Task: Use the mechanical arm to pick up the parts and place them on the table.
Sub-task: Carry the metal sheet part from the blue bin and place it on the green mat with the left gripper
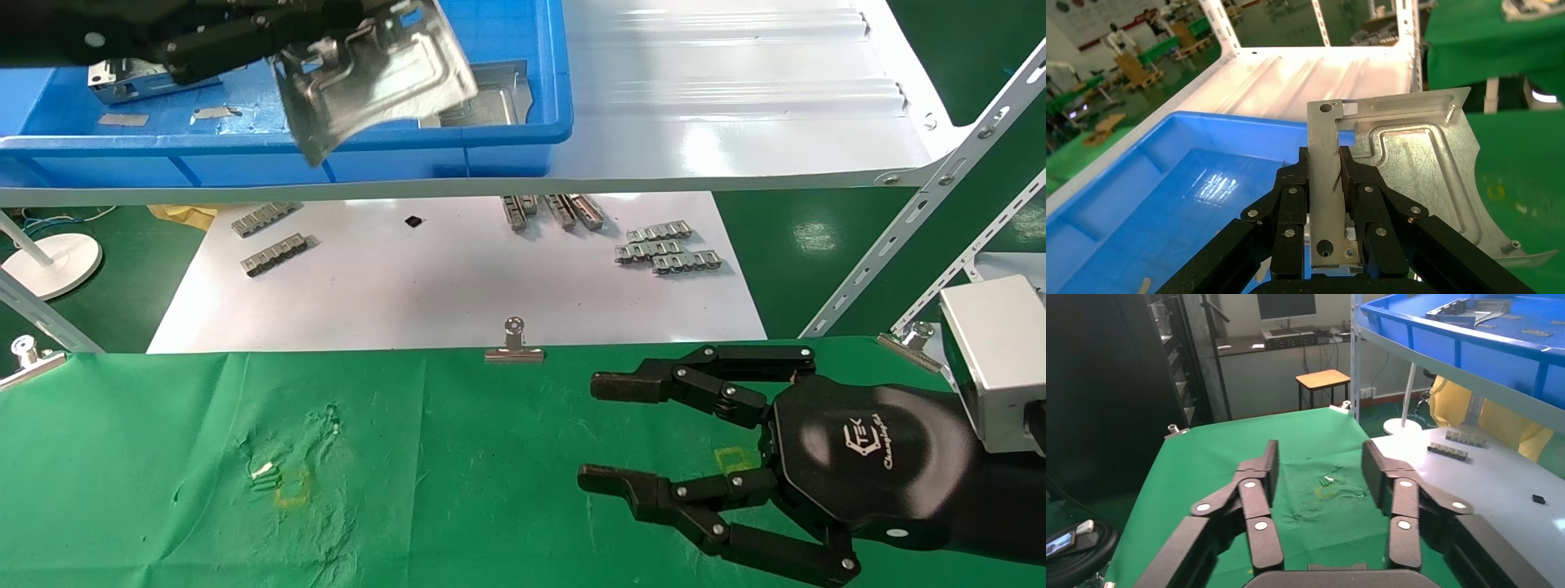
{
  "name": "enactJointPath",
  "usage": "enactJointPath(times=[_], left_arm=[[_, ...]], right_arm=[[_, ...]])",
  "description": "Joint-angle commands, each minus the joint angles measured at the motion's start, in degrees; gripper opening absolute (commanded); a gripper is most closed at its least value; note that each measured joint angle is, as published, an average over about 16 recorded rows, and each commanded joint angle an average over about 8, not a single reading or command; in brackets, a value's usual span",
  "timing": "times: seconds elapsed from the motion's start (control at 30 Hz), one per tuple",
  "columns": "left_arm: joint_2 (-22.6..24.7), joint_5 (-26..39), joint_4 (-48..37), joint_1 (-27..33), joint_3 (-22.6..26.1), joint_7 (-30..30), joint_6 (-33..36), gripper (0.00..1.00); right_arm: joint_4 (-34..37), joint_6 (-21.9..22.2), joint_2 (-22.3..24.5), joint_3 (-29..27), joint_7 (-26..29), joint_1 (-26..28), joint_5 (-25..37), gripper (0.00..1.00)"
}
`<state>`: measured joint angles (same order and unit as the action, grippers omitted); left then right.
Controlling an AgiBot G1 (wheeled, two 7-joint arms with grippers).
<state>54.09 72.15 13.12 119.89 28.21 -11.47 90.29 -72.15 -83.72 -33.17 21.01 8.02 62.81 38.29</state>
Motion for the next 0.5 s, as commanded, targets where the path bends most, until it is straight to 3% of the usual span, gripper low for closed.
enactJointPath(times=[0.03, 0.17, 0.33, 0.5], left_arm=[[-0.9, -0.48, 1.26, -0.38, 0.07, -1.49, 1.95, 0.0], [-5.79, -6.81, 11.23, -5.88, 2.58, -4.4, 2.19, 0.0], [-13.81, -15.58, 24.61, -13.66, 9.06, -6.84, 1.98, 0.0], [-18.67, -16.3, 28.9, -17.69, 17.24, -11.36, 1.22, 0.0]], right_arm=[[0.0, 0.0, 0.0, 0.0, 0.0, 0.0, 0.0, 1.0], [0.0, 0.0, 0.0, 0.0, 0.0, 0.0, 0.0, 1.0], [0.0, 0.0, 0.0, 0.0, 0.0, 0.0, 0.0, 1.0], [0.0, 0.0, 0.0, 0.01, 0.0, 0.0, 0.0, 1.0]])
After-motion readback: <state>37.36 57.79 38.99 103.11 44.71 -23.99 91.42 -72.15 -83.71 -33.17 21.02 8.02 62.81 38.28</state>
